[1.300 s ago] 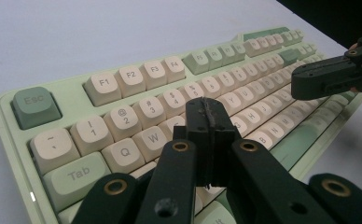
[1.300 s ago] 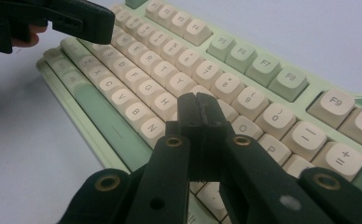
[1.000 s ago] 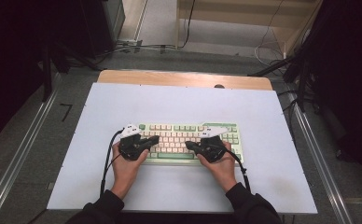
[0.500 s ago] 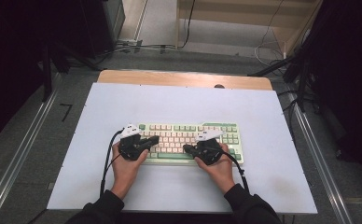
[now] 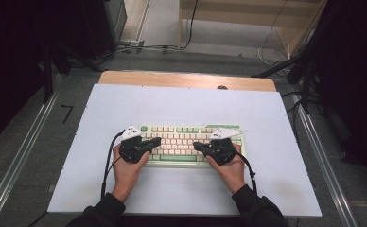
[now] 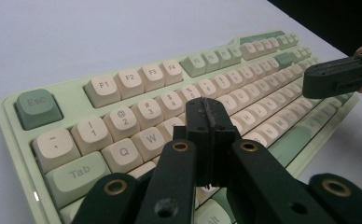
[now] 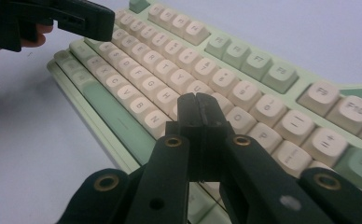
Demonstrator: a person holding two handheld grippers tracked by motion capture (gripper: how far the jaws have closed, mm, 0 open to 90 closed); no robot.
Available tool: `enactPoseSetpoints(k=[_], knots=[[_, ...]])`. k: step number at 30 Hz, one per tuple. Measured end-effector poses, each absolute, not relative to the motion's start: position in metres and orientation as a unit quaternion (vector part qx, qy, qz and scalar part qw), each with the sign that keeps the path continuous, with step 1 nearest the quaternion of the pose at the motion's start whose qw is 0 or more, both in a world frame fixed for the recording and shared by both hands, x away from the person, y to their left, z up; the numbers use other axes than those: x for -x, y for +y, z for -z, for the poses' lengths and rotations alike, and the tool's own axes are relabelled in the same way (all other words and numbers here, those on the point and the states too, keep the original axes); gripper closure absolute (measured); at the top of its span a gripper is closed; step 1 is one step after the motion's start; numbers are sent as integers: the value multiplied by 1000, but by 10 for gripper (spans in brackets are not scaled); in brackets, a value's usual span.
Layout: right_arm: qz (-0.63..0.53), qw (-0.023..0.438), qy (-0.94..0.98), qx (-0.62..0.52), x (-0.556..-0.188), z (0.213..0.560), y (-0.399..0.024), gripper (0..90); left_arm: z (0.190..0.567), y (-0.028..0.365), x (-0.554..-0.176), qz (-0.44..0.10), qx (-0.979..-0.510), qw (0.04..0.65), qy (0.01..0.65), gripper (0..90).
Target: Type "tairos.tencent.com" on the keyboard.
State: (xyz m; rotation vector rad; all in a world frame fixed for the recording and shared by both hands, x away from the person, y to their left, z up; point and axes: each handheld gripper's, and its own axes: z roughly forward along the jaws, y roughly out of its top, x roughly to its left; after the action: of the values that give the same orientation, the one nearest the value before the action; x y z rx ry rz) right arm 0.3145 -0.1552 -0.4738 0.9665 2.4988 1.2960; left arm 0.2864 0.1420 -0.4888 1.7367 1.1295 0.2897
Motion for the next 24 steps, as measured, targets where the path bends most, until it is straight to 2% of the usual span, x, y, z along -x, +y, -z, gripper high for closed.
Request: enactPoseSetpoints(k=[5, 13, 18, 24], knots=[[-437, 88, 828, -339, -315, 472, -171, 815, 486, 147, -284, -123, -712, 504, 473, 893], [-452, 105, 809, -361, -311, 467, -202, 634, 481, 169, -273, -138, -690, 515, 490, 708], [-462, 118, 794, -378, -304, 463, -224, 550, 480, 178, -265, -154, -680, 517, 496, 551], [-453, 140, 786, -397, -300, 465, -246, 456, 481, 186, -258, -154, -680, 504, 510, 410]])
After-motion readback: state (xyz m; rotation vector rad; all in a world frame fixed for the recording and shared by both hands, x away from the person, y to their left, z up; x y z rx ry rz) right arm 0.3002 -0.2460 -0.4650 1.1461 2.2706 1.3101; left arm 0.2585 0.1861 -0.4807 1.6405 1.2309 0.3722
